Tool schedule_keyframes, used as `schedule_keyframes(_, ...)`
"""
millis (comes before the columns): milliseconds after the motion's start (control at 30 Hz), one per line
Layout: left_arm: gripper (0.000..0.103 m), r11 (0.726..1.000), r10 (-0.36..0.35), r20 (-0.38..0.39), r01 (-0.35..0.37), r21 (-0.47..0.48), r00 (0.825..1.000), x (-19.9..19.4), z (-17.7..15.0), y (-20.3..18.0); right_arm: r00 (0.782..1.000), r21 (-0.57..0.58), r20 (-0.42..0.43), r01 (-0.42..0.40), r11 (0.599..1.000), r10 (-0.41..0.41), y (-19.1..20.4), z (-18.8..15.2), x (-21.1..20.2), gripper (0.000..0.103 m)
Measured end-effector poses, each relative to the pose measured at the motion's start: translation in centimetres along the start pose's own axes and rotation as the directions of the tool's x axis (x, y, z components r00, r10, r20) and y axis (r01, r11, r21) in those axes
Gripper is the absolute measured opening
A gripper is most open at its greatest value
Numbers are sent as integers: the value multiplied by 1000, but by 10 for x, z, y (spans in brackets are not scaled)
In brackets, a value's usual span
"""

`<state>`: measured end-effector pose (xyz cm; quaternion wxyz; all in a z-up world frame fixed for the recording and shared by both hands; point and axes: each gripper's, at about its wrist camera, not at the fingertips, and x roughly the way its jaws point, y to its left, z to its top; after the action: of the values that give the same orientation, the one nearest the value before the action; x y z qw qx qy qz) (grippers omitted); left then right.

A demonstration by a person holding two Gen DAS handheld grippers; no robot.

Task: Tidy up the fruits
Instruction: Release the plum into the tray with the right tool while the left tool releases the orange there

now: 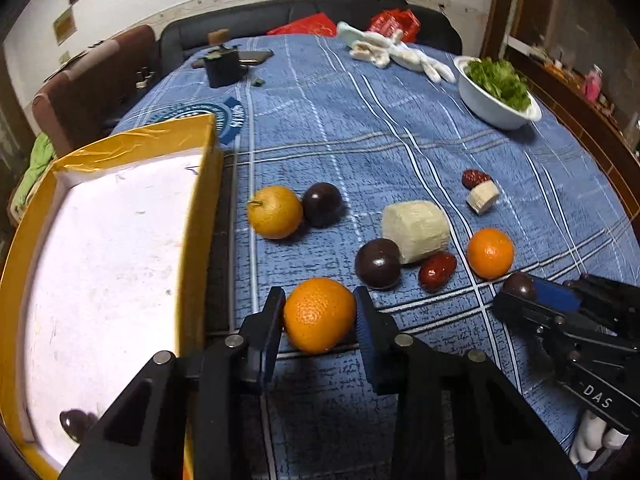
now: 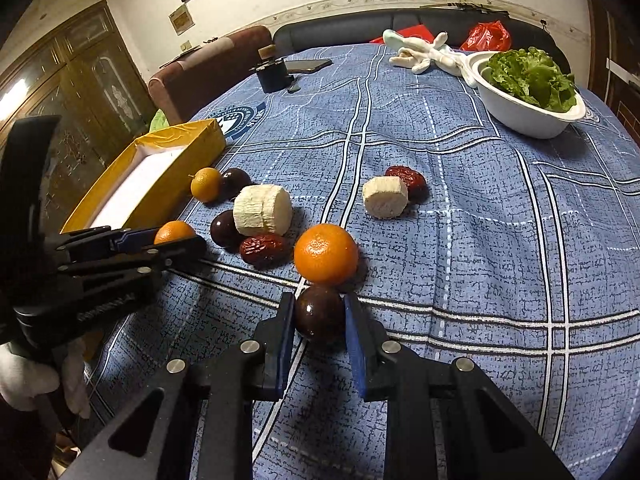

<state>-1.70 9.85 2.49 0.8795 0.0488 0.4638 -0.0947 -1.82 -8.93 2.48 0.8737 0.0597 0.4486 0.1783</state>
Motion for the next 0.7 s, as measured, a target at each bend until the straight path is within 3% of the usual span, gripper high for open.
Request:
schedule_keyframes(300, 34, 981, -37, 99, 55, -184, 994, -48, -24, 40, 999, 2, 39, -9, 1000, 9, 0, -1, -7, 26)
schedule_keyframes(367, 34, 968, -84, 123, 110, -226, 989, -60, -31, 55, 998, -2, 55, -18, 1000, 18, 3, 0, -10, 26)
schedule_keyframes(467, 34, 965, -18, 156, 58, -254, 988, -79, -38, 72, 997, -7, 74, -20, 1000, 21, 11, 1, -19, 26)
schedule_keyframes(700, 34, 925, 39, 238, 55, -376, 971, -114, -59, 130, 994, -66, 86, -64, 996, 70, 53, 8, -38, 26)
